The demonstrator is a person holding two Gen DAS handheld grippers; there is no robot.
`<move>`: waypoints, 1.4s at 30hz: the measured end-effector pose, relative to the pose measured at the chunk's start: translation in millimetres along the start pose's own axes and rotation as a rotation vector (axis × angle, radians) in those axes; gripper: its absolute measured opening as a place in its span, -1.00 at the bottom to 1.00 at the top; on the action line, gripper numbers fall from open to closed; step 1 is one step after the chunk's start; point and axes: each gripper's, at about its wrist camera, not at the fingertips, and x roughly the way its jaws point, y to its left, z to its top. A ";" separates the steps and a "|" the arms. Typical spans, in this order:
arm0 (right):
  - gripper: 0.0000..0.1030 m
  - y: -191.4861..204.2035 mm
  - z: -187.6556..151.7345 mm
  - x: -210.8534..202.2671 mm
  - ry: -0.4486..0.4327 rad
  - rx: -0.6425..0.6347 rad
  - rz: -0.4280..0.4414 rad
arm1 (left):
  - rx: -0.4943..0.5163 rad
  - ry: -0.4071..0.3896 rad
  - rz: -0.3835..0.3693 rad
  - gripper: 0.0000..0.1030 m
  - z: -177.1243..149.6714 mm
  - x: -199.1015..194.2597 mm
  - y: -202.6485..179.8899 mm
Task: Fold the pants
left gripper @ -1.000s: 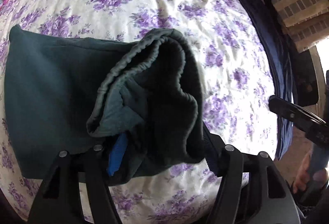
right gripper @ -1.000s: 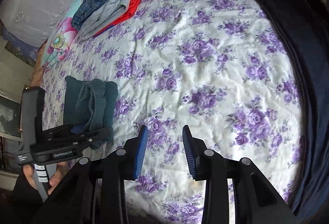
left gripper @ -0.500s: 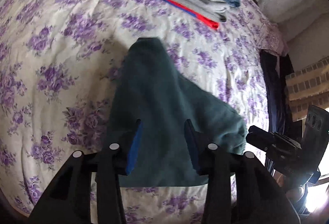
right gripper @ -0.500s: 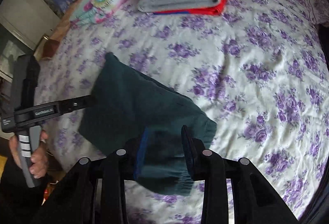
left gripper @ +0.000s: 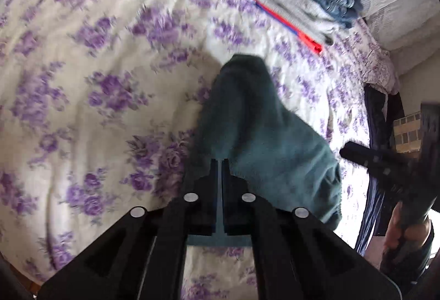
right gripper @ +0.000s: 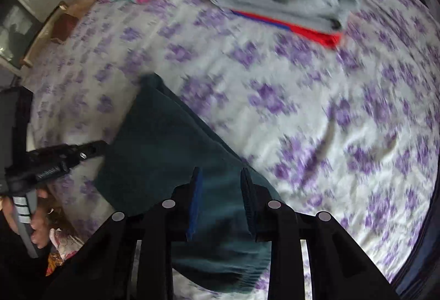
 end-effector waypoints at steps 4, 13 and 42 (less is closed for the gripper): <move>-0.32 43.7 49.7 19.6 -0.020 -0.164 0.093 | -0.004 -0.029 -0.022 -0.98 -2.4 -19.7 -3.6; -0.87 69.1 90.4 93.0 0.107 -0.220 0.147 | 0.081 0.058 -0.084 -0.98 -26.1 19.3 -28.8; 0.65 -79.8 -88.2 -46.7 -0.070 0.297 0.070 | -0.012 0.119 -0.075 -0.26 16.8 29.9 18.8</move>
